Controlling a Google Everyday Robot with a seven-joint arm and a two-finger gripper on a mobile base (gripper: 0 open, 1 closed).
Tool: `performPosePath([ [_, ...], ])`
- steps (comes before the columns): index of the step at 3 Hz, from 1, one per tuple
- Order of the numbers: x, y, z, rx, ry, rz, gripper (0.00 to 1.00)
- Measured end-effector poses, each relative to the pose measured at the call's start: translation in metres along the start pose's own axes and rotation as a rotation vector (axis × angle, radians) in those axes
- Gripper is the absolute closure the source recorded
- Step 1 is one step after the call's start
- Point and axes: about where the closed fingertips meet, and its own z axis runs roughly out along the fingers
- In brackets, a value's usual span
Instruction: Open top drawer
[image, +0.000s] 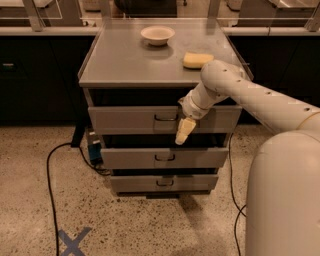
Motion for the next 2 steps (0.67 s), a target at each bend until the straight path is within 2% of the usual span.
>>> performPosePath([
  [1,-0.001,0.012,-0.001,-0.045,-0.001,0.007,0.0],
  [2,0.009,0.069,-0.028,-0.126,-0.01,0.074,0.0],
])
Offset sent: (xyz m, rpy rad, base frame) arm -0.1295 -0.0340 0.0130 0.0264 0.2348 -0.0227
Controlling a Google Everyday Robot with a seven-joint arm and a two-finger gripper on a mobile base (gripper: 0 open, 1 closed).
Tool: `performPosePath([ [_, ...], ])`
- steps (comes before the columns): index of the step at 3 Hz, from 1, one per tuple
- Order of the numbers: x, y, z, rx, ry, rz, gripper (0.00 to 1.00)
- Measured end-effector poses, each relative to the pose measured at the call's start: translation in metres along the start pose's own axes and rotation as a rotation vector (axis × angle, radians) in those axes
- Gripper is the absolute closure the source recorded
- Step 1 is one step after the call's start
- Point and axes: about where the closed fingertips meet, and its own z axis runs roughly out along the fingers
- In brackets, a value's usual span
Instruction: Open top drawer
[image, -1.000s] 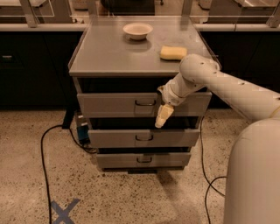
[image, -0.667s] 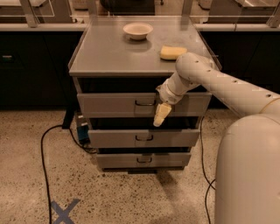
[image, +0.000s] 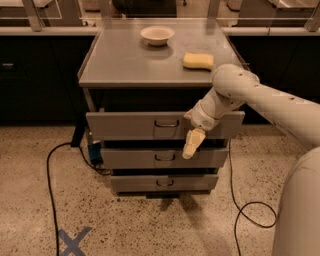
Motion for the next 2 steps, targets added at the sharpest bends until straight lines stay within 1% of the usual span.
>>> performPosePath([
  [1,0.0,0.0,0.0,0.0,0.0,0.0,0.0],
  [2,-0.016,-0.006,-0.009,0.047,-0.011,-0.044,0.0],
])
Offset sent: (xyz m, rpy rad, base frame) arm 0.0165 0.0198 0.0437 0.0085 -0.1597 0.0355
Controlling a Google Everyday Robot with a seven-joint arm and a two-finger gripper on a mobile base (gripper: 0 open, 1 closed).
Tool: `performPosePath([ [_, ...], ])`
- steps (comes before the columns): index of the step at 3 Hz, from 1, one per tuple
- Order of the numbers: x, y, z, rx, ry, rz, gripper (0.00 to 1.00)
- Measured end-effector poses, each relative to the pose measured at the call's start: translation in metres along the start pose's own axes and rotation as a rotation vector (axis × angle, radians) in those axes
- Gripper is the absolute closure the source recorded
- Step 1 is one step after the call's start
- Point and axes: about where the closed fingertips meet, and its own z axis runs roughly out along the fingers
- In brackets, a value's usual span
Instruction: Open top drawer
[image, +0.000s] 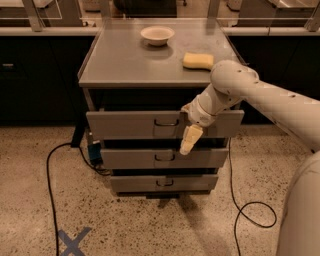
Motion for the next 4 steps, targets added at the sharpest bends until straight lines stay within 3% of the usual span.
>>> performPosePath([
  [1,-0.029,-0.01,-0.022,0.087,-0.028,-0.072,0.0],
  [2,-0.044,-0.032,-0.014,0.105,-0.031,-0.129,0.0],
  [4,-0.046,-0.08,0.041,0.031,0.016,-0.15,0.0],
])
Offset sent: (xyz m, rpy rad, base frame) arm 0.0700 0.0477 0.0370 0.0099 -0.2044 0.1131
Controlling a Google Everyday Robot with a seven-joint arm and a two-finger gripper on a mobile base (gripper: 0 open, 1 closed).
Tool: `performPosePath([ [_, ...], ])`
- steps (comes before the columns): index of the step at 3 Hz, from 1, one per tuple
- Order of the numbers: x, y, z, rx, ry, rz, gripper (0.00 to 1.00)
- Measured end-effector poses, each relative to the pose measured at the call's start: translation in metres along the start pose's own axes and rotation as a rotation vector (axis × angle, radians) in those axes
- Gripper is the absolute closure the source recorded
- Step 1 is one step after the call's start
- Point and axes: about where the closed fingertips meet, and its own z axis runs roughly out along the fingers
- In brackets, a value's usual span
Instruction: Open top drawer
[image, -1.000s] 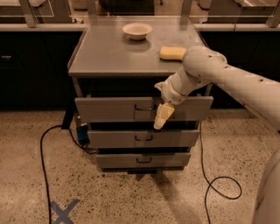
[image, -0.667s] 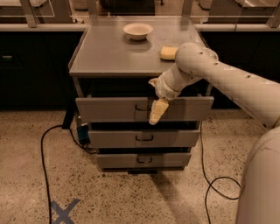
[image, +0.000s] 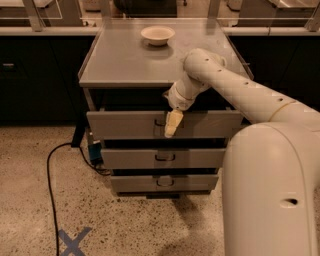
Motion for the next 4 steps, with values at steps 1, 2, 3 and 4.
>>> performPosePath([
  [1,0.009,0.005,0.022,-0.078,0.041,0.016,0.0],
  [2,0.016,0.034,0.024,-0.162,0.059,0.061,0.0],
  [3,0.015,0.053,0.017,-0.191,0.048,0.092,0.0],
  [4,0.015,0.053,0.017,-0.191,0.048,0.092,0.0],
])
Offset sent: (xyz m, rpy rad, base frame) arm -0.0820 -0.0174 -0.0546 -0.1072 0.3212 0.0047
